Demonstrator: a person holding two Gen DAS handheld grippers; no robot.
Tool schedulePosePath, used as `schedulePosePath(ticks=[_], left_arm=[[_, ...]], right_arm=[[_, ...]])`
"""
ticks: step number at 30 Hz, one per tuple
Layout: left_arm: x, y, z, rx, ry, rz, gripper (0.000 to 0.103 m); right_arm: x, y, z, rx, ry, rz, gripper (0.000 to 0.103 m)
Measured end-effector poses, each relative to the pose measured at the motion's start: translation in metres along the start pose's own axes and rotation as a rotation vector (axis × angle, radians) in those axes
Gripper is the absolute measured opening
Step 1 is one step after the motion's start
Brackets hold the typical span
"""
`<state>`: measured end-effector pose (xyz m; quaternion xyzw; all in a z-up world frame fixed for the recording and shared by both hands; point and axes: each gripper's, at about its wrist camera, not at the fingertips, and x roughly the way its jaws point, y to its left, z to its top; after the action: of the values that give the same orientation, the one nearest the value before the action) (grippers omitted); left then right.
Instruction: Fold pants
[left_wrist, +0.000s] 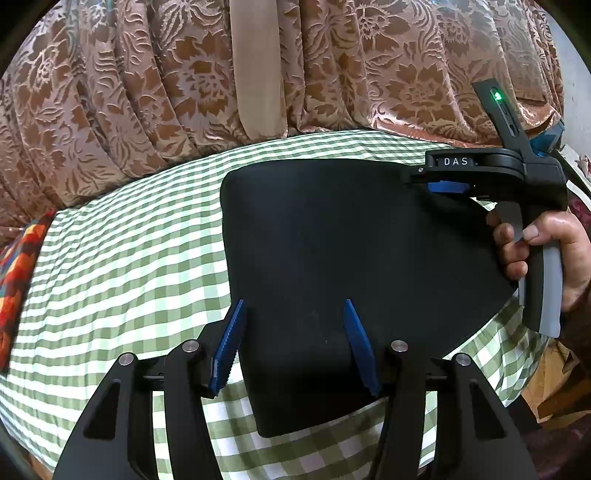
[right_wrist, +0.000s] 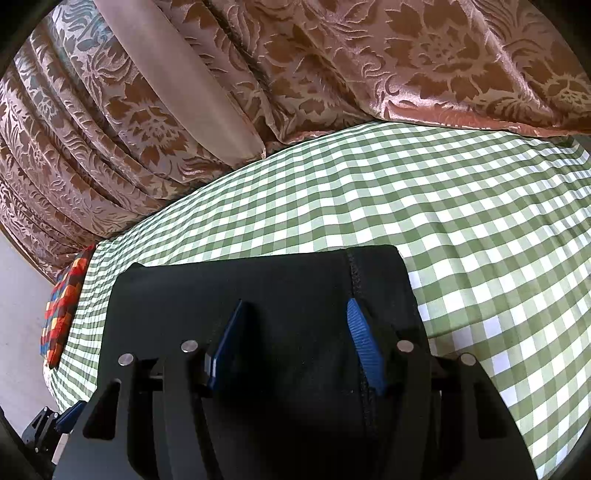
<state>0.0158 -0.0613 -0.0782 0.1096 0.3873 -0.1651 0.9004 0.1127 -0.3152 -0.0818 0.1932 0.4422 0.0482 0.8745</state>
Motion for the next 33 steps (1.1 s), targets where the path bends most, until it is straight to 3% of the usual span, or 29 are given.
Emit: schedulePosePath(ticks=[11, 15, 20, 24, 33], left_arm=[[-0.007, 0.002, -0.006, -0.013, -0.009, 0.001, 0.064], [-0.011, 0.021, -0.01, -0.109, -0.009, -0.049, 0.065], [-0.019, 0.049, -0.025, -0.198, -0.049, -0.059, 0.065], [-0.01, 0.04, -0.038, -0.114, 0.005, -0.022, 0.065], [-0.013, 0.029, -0.036, -0.067, -0.008, 0.036, 0.065]], right_arm=[[-0.026, 0.005, -0.007, -0.022, 0.006, -0.002, 0.06], [-0.052, 0.004, -0.018, -0.039, -0.006, 0.011, 0.061], [-0.085, 0.0, -0.046, -0.129, 0.001, 0.044, 0.055], [-0.08, -0.01, -0.073, -0.16, 0.055, 0.003, 0.043], [-0.077, -0.019, -0.081, -0.154, 0.041, -0.011, 0.042]])
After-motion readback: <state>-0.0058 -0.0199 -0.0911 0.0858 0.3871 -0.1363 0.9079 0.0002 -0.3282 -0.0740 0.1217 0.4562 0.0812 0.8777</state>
